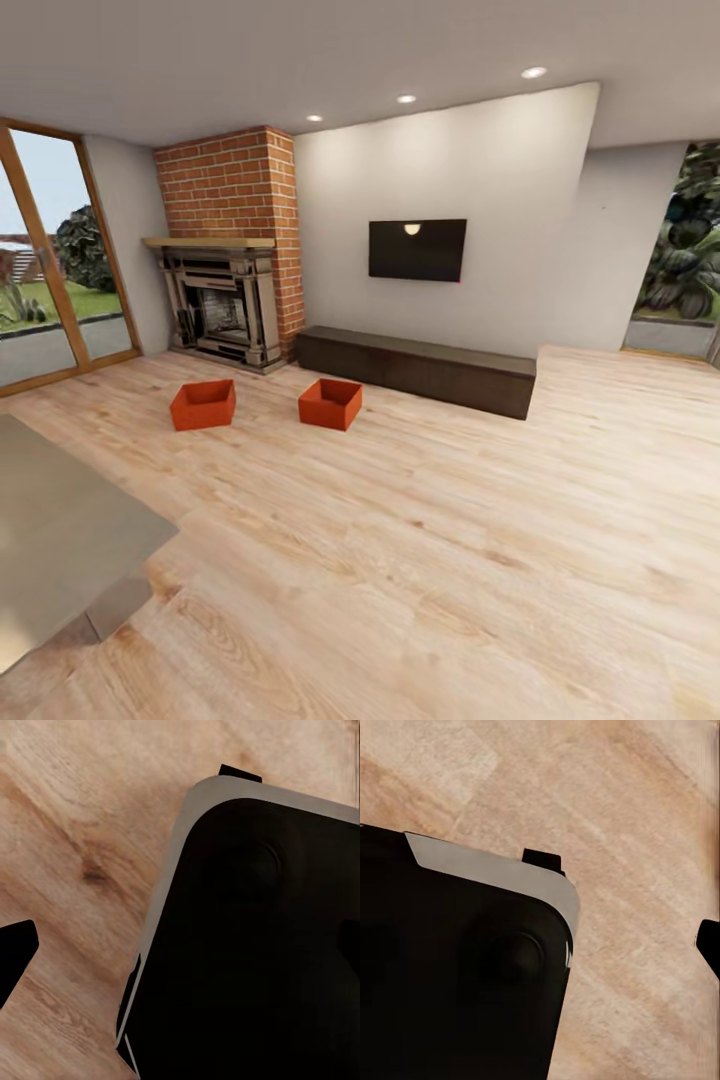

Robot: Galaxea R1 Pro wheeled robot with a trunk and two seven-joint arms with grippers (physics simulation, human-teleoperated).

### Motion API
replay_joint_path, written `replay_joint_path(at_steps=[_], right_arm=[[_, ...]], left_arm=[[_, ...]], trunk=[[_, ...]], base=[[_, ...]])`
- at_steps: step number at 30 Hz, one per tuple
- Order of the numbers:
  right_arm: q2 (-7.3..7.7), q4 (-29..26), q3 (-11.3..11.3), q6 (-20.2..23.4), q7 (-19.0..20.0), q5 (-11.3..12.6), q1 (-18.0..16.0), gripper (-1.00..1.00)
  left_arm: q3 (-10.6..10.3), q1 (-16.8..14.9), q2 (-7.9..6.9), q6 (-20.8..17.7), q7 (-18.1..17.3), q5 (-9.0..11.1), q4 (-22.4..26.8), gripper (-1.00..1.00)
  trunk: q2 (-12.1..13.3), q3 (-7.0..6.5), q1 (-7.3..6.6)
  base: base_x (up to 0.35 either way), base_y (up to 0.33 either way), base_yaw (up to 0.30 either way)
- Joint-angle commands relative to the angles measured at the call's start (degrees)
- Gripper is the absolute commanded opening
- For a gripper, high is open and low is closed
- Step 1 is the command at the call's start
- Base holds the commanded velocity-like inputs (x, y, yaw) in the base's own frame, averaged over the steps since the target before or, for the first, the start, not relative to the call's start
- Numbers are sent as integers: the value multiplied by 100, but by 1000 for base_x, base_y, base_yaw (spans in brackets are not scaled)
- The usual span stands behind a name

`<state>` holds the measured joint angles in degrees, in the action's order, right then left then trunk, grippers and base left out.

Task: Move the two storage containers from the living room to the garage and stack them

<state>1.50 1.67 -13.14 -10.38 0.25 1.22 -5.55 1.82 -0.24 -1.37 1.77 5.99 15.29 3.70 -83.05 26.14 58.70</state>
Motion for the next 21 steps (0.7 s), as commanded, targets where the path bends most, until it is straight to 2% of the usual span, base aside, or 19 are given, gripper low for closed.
replay_joint_path(at_steps=[1,21], right_arm=[[-1,18,-31,-34,2,14,-7,100],[8,18,-48,-27,2,-34,-7,100]], left_arm=[[16,-2,2,16,7,18,-1,100],[12,-2,2,16,7,18,-1,100]], trunk=[[-3,6,3],[-3,6,3]], base=[[314,-101,28],[314,-101,3]])
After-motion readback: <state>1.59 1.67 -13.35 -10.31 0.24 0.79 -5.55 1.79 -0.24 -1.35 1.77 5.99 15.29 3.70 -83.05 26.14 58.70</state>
